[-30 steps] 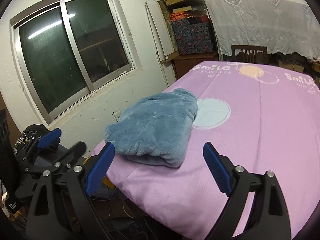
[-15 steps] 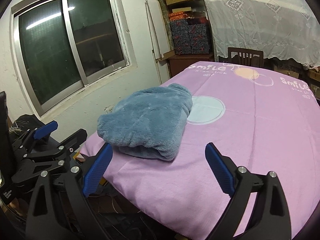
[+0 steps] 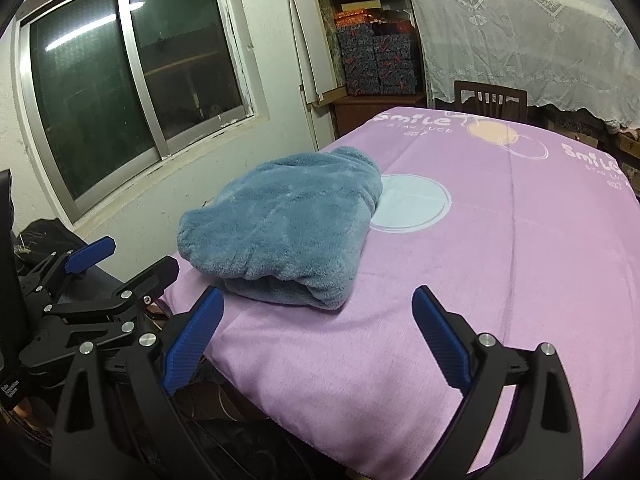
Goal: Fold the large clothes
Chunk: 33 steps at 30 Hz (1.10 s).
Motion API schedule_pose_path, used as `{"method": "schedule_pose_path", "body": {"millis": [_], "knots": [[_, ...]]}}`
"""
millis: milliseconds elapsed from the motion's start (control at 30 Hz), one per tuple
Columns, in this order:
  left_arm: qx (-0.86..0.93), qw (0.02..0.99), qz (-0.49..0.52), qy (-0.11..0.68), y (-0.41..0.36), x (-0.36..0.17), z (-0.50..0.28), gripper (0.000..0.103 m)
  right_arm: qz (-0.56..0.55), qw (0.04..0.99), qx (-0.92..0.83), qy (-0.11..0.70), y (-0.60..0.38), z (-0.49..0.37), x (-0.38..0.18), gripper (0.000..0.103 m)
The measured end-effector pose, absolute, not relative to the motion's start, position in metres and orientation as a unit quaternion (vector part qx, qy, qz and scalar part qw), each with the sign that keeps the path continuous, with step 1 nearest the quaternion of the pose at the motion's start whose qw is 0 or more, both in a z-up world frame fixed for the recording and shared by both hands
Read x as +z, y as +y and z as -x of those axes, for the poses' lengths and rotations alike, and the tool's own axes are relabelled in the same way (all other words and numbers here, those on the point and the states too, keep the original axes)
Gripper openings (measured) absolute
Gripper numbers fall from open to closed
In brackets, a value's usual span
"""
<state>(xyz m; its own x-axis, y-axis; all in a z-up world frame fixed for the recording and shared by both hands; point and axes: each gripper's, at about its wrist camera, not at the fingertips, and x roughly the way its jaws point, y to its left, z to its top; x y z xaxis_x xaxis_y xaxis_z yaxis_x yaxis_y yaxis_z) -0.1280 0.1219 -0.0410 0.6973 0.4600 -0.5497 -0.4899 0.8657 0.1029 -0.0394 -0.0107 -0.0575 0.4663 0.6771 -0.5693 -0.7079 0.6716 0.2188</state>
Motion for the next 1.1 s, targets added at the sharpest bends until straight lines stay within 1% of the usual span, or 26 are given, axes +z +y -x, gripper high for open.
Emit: {"method": "schedule_pose_path", "body": {"millis": [133, 367, 1100], "knots": [[0.259, 0.918, 0.034, 0.297, 0.1234, -0.0431, 0.1279, 0.099, 0.031, 0.856, 0.404, 0.320, -0.0099, 0.0420, -0.0585, 0.094], [0.271, 0.918, 0.041, 0.286, 0.1220, -0.0386, 0.1313, 0.099, 0.021, 0.853, 0.405, 0.328, -0.0121, 0.0396, -0.0601, 0.095], [0.274, 0.914, 0.036, 0.297, 0.1192, -0.0398, 0.1297, 0.099, 0.024, 0.850, 0.408, 0.332, -0.0106, 0.0416, -0.0612, 0.095]]}}
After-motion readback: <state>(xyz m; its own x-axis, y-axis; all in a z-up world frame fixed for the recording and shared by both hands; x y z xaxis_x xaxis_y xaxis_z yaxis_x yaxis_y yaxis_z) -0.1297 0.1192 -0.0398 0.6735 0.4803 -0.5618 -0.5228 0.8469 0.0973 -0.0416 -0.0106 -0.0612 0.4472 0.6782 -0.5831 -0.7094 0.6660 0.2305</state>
